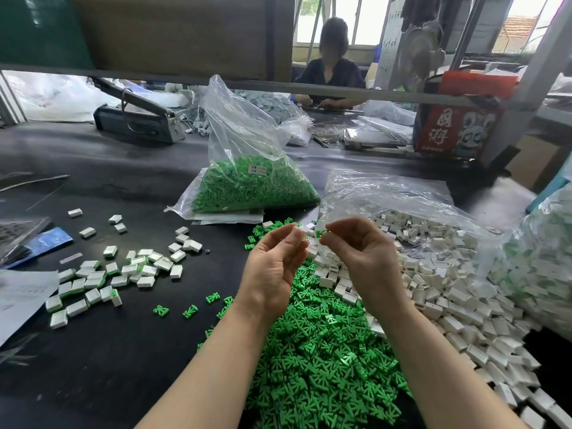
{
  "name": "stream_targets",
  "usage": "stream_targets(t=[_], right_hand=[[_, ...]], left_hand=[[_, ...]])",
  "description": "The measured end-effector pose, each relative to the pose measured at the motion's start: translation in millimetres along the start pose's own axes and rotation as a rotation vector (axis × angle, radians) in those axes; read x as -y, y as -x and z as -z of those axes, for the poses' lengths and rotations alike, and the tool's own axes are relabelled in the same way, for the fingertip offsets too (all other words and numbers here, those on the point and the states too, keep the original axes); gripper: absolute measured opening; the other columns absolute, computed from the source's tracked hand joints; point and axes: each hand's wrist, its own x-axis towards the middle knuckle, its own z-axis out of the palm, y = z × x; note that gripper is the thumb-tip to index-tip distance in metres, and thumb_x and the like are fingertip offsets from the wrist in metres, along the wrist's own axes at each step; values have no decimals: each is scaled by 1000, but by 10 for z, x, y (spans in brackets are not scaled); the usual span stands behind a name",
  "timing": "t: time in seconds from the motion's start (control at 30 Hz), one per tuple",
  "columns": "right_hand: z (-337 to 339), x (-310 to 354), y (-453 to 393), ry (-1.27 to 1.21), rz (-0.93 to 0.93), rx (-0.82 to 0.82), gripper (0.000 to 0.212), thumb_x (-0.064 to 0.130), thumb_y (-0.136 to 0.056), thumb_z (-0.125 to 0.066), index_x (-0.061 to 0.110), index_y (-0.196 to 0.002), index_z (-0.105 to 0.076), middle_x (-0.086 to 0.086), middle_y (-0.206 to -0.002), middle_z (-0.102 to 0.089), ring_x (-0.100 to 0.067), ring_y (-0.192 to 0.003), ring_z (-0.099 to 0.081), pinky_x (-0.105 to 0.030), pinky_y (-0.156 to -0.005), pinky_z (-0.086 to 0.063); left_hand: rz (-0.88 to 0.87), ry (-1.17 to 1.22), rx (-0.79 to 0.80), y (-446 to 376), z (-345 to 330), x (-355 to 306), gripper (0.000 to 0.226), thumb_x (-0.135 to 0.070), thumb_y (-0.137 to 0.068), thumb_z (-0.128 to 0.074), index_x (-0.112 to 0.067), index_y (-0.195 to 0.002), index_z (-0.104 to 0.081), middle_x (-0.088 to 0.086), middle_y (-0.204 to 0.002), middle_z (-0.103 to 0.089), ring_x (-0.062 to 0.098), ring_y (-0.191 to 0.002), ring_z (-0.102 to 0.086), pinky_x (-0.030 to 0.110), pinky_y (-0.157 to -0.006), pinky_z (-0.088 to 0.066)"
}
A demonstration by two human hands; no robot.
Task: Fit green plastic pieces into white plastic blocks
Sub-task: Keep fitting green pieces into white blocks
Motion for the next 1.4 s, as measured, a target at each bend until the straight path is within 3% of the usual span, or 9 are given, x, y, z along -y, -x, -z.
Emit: stream_targets(t=[0.17, 0.47, 0.63, 0.87, 0.97, 1.07, 1.17, 1.23, 1.4], right_hand=[[-3, -13, -5, -30, 23, -36, 14, 1, -81, -73, 3, -94, -69, -15, -89, -72, -28, -85, -70, -30, -82, -58], [-16, -56, -15, -11, 64, -47, 13, 2, -80, -75, 8, -91, -71, -7, -86, -74, -22, -82, -72, -28, -79, -58], [-9, -74, -2, 108, 109, -40, 11, 6, -80, -77, 5, -89, -71, -7, -83, -73, -24, -78, -71, -33, -75, -60], [18, -48, -3, 128, 67, 9, 12, 5, -80, -76, 8, -90, -70, -8, -81, -73, -24, -77, -71, -30, -73, -60], [8, -56, 3, 81, -16, -11, 17, 8, -82, -75, 14, -97, -70, -6, -83, -75, -19, -78, -73, -26, -72, -59], [-6, -82, -1, 112, -62, -12, 4, 12, -86, -72, 13, -89, -74, 1, -76, -74, -4, -69, -68, -17, -63, -51], [-8, -95, 2, 163, -63, 19, 6, 12, -88, -70, 10, -86, -75, 2, -72, -73, 1, -62, -62, -13, -58, -46], [-2, -86, 3, 196, -57, 33, 7, 12, -88, -70, 9, -87, -76, 0, -75, -74, -6, -66, -67, -17, -62, -50], [39, -74, 4, 301, -52, 84, 6, 11, -88, -70, 14, -86, -75, -5, -78, -74, -27, -76, -69, -42, -74, -59]], left_hand=[[6, -31, 30, 23, -16, 0, 28, -5, -68, -71, -7, -96, -70, 9, -81, -75, 15, -70, -73, 20, -60, -57], [-44, -196, 61, 60, -39, 3, 20, -13, -59, -78, -10, -79, -77, 11, -81, -76, 17, -72, -74, 21, -59, -57], [-75, -263, 53, 57, -26, 10, 27, -12, -64, -76, -7, -89, -71, 11, -80, -76, 17, -72, -74, 20, -60, -56], [-125, -374, 91, 60, 15, -7, 9, -9, -73, -75, -12, -82, -75, 12, -80, -75, 17, -71, -73, 20, -59, -55], [-161, -427, 75, 43, 17, -7, 10, -2, -80, -73, -12, -82, -74, 11, -79, -75, 18, -71, -73, 20, -60, -55], [-189, -463, 64, 38, 23, -6, 10, 0, -80, -74, -7, -86, -71, 9, -79, -75, 19, -73, -73, 20, -61, -54], [-210, -502, 55, 34, 27, -11, 10, 0, -80, -75, -3, -88, -70, 8, -77, -75, 18, -72, -73, 19, -60, -53], [-222, -525, 45, 35, 29, -15, 11, 1, -80, -75, -1, -89, -70, 9, -76, -75, 18, -70, -73, 19, -61, -53], [-238, -624, 44, 47, 44, -13, 13, 4, -80, -75, 7, -92, -69, 15, -78, -73, 17, -67, -72, 20, -61, -55]])
